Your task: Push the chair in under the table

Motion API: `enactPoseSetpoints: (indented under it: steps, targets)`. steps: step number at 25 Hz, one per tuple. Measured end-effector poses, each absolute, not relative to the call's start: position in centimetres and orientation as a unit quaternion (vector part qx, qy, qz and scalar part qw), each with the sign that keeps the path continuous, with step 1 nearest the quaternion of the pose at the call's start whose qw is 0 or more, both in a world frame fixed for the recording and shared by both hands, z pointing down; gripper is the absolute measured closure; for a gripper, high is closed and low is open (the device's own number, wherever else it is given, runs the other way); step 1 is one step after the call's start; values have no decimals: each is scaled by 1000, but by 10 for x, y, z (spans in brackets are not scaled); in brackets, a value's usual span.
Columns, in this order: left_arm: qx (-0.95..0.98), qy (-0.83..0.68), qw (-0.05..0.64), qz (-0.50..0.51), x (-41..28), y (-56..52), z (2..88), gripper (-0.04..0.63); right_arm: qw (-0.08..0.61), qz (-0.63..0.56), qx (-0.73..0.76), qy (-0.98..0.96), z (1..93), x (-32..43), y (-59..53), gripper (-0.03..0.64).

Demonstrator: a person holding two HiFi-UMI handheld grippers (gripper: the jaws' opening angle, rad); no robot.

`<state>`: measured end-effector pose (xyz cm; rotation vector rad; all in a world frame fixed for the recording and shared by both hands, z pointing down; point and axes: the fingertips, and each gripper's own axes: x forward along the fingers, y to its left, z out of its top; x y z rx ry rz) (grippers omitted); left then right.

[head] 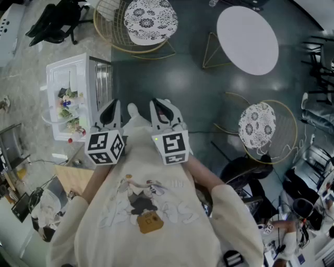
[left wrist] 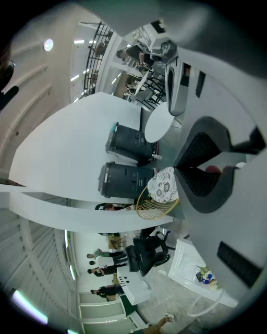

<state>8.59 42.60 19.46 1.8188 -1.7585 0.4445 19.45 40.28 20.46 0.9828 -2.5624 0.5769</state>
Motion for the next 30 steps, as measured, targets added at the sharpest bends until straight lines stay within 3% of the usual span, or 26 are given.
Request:
enactPoseSetpoints:
  steps: [13,20,30]
  targets:
    - [681,-655,282,163,98,428,193,586,141,201,297,-923,201,189,409,609]
    - [663,-668,299,159,68,412,202,586,139,232,256,-928,212,160,396,607]
    - [709,-632,283,135,-7,288,194,586,182,170,244,-937,207,72,298,607]
